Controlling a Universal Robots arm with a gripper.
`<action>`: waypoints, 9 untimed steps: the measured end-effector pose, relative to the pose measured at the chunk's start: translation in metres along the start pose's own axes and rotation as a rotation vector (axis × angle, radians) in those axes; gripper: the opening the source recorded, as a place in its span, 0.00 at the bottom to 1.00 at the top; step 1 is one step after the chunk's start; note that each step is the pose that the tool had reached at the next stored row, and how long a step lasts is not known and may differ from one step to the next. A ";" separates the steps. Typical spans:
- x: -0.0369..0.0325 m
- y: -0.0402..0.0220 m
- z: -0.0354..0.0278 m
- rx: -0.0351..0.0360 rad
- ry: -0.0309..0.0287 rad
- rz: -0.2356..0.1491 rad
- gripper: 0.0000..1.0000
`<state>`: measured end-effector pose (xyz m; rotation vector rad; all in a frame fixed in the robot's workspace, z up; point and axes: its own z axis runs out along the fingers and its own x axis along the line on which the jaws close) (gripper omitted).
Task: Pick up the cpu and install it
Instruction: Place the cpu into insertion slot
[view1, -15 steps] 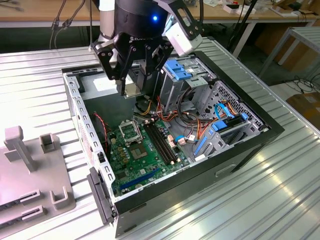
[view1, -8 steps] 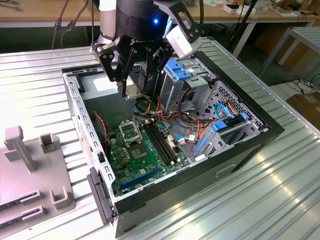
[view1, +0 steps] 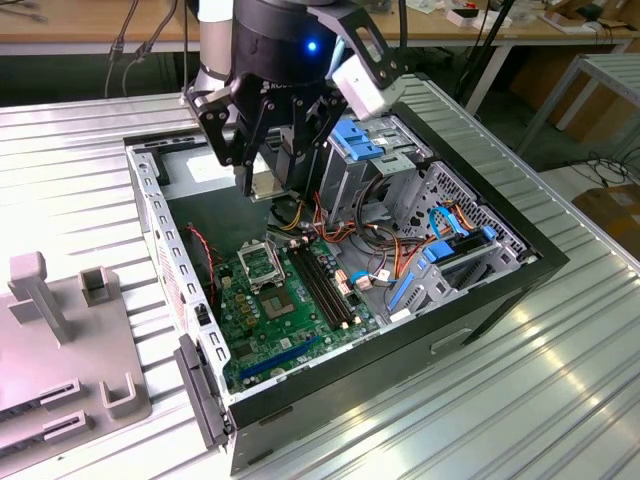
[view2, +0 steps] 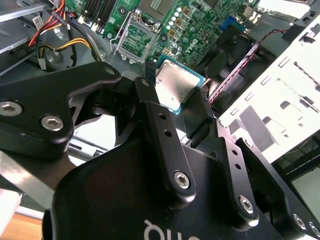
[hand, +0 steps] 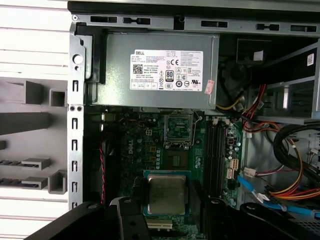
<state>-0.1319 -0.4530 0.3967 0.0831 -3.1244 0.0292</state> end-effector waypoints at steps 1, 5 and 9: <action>0.0000 0.0000 0.0003 -0.0001 -0.0001 0.000 0.47; 0.0000 -0.0001 0.0014 -0.0001 -0.0001 0.000 0.47; -0.0005 -0.0001 0.0029 -0.0001 -0.0001 0.000 0.47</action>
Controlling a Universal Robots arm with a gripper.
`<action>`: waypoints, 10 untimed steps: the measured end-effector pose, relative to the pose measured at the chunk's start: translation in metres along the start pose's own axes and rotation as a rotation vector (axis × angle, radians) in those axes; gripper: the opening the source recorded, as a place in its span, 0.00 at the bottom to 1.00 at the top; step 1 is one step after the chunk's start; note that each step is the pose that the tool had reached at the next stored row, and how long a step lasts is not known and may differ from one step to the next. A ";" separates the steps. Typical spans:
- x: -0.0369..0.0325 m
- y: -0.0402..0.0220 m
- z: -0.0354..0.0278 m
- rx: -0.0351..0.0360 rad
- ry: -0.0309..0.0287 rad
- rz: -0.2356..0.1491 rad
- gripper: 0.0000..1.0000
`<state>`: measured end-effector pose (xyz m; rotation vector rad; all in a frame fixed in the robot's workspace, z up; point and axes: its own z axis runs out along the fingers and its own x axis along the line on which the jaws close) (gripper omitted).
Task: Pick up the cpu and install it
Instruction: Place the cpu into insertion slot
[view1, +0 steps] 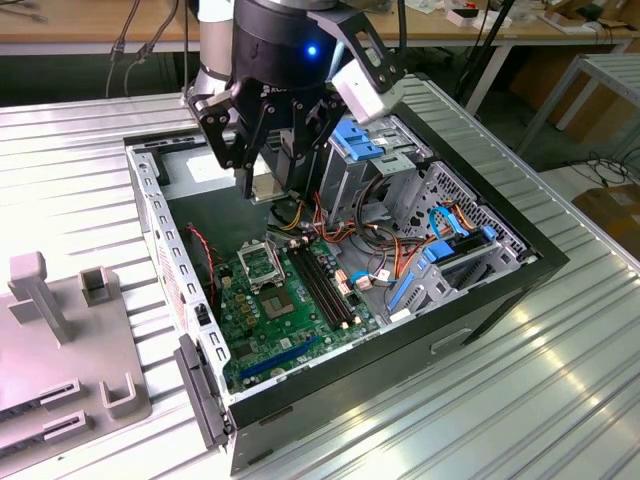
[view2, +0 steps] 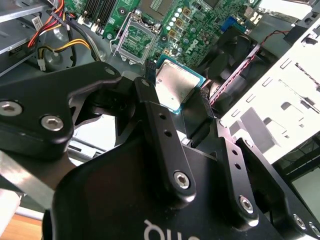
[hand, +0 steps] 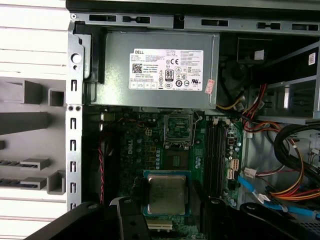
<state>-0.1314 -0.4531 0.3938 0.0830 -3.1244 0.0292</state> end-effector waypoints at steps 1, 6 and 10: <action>-0.0001 0.0000 0.0002 0.0000 0.0000 0.000 0.47; -0.0014 -0.0001 0.0017 -0.0001 -0.0001 0.000 0.47; -0.0022 -0.0001 0.0027 0.0000 0.0000 0.000 0.47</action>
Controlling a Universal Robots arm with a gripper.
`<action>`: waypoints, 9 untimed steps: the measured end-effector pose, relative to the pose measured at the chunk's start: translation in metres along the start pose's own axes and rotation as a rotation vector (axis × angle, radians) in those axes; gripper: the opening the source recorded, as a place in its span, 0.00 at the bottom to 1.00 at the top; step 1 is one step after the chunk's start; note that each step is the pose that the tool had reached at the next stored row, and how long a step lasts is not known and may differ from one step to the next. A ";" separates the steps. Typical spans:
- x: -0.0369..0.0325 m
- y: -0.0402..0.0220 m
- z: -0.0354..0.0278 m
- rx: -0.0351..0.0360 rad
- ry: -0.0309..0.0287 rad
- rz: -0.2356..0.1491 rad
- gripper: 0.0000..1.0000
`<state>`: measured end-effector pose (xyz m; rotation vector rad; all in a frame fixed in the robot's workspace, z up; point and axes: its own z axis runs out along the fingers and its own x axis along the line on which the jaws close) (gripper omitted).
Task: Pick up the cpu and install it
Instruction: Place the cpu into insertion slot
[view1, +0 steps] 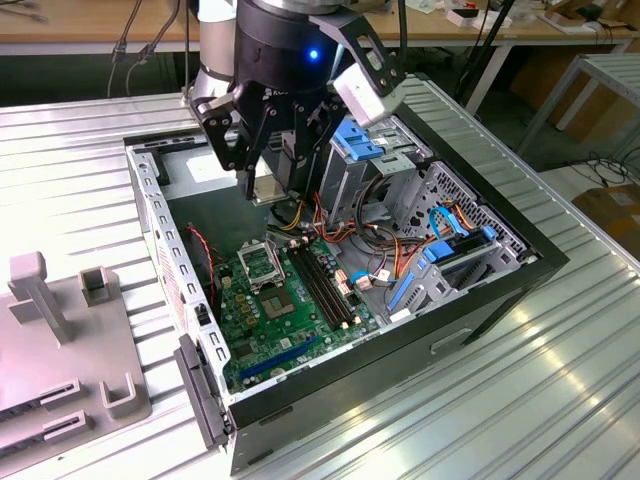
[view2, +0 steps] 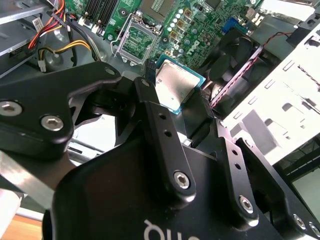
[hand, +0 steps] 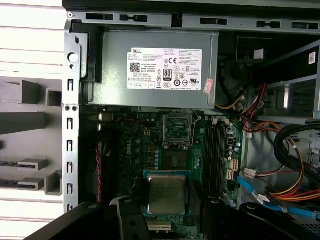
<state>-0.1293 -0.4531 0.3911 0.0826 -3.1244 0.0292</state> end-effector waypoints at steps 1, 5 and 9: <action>-0.0002 0.0000 0.0002 0.0000 0.0000 0.000 0.47; -0.0005 0.0000 0.0010 0.0000 0.0000 0.000 0.47; -0.0008 0.0000 0.0018 -0.0001 0.0000 0.000 0.47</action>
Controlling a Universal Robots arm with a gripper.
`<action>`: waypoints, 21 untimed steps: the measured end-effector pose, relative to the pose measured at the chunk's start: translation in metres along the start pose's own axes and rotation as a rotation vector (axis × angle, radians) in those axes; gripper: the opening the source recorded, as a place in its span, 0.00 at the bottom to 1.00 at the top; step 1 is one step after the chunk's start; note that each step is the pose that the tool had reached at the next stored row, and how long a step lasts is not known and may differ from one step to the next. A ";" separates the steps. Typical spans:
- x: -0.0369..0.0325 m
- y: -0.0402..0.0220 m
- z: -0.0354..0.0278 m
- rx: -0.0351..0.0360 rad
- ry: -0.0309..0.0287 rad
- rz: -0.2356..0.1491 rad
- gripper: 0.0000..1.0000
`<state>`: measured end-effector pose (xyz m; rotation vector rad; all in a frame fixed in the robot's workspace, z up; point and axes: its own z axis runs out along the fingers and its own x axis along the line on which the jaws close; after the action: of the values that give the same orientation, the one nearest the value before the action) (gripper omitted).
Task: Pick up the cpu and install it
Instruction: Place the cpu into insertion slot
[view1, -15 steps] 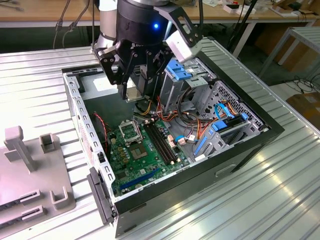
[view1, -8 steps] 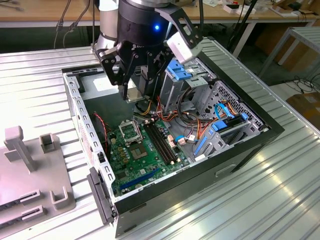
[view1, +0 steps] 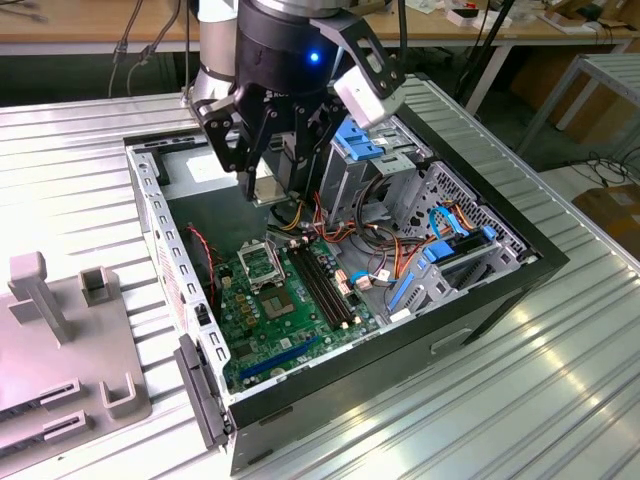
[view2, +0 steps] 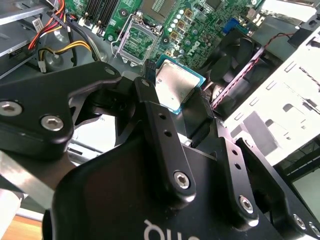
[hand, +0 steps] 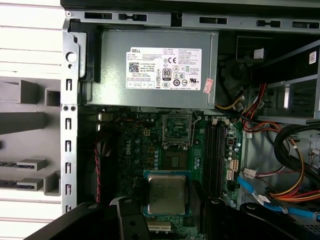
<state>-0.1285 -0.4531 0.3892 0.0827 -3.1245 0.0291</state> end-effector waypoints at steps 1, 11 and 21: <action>-0.0001 0.0000 0.0002 0.0000 0.0000 0.000 0.47; -0.0012 0.0000 0.0027 0.0000 0.0000 0.000 0.47; -0.0021 0.0000 0.0047 0.0000 0.0000 0.000 0.47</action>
<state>-0.1265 -0.4531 0.3845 0.0827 -3.1244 0.0291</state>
